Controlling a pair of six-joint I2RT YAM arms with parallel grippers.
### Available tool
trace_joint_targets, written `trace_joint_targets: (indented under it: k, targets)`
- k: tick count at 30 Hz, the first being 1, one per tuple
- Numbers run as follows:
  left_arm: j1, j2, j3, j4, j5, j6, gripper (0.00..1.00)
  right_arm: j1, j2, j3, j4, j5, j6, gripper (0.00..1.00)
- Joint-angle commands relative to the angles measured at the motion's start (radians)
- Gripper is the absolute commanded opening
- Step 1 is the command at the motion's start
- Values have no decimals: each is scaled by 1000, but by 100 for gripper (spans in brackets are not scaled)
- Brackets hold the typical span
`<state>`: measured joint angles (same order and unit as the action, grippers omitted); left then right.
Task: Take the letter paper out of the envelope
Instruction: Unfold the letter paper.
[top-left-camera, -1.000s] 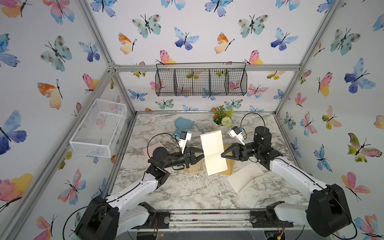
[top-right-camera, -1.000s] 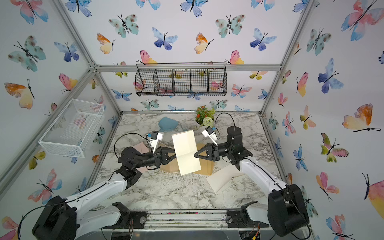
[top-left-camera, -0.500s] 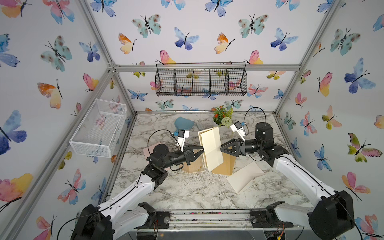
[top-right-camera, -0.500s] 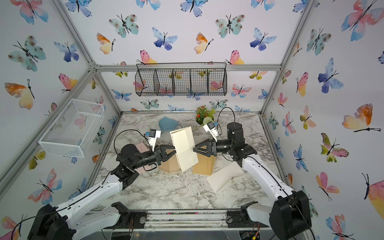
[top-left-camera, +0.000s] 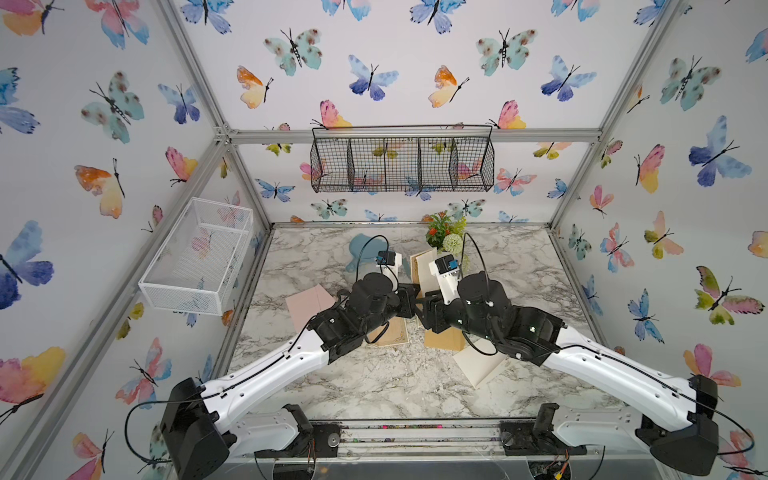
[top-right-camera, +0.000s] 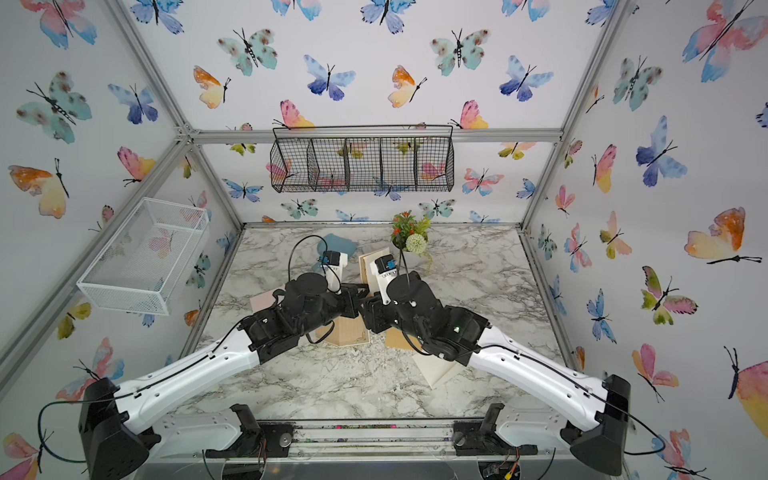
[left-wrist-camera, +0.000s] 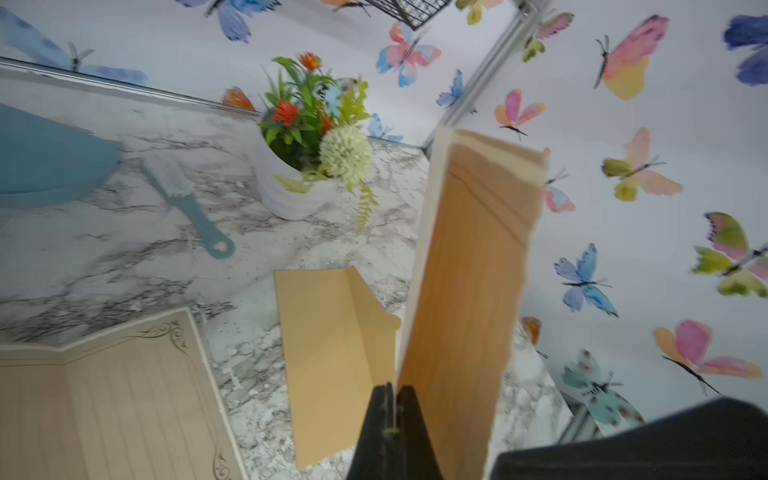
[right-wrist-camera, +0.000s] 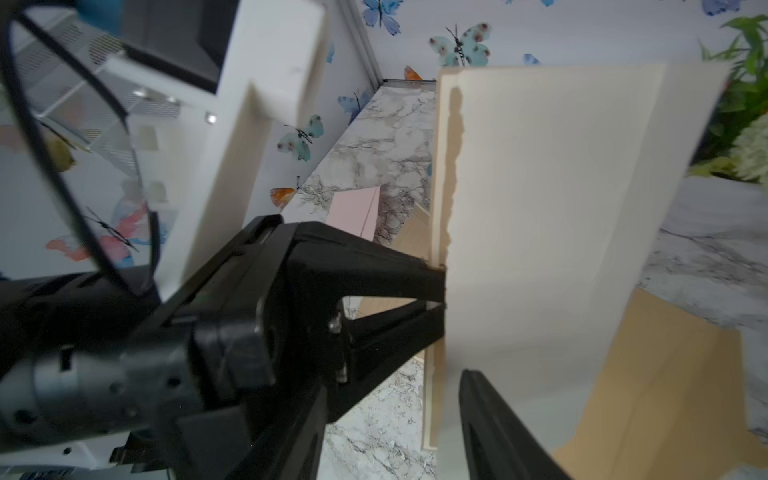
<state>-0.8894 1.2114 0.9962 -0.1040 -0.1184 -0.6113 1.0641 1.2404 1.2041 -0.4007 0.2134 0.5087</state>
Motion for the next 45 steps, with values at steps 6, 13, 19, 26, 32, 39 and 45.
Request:
trace_joint_targets:
  k: [6, 13, 19, 26, 32, 39, 45]
  targets:
    - [-20, -68, -21, -50, -175, 16, 0, 42, 40, 5, -84, 358, 35, 53]
    - [-20, -141, -89, 39, -137, 20, 0, 42, -15, -63, -30, 350, 17, 43]
    - [-17, -170, -106, 71, -55, 17, 0, 40, -43, -99, 50, 283, -35, 40]
    - [-17, -165, -95, 24, -118, 31, 0, 39, -53, -49, 27, 187, -22, 54]
    - [-13, -139, -86, 28, -115, 33, 0, 39, 21, 4, 14, 83, -15, 62]
    - [-13, -173, -89, 18, -106, 34, 0, 39, 52, -1, 8, 150, -10, 63]
    - [-13, -223, -113, 59, -37, 31, 0, 6, 49, -14, -9, 184, -26, 54]
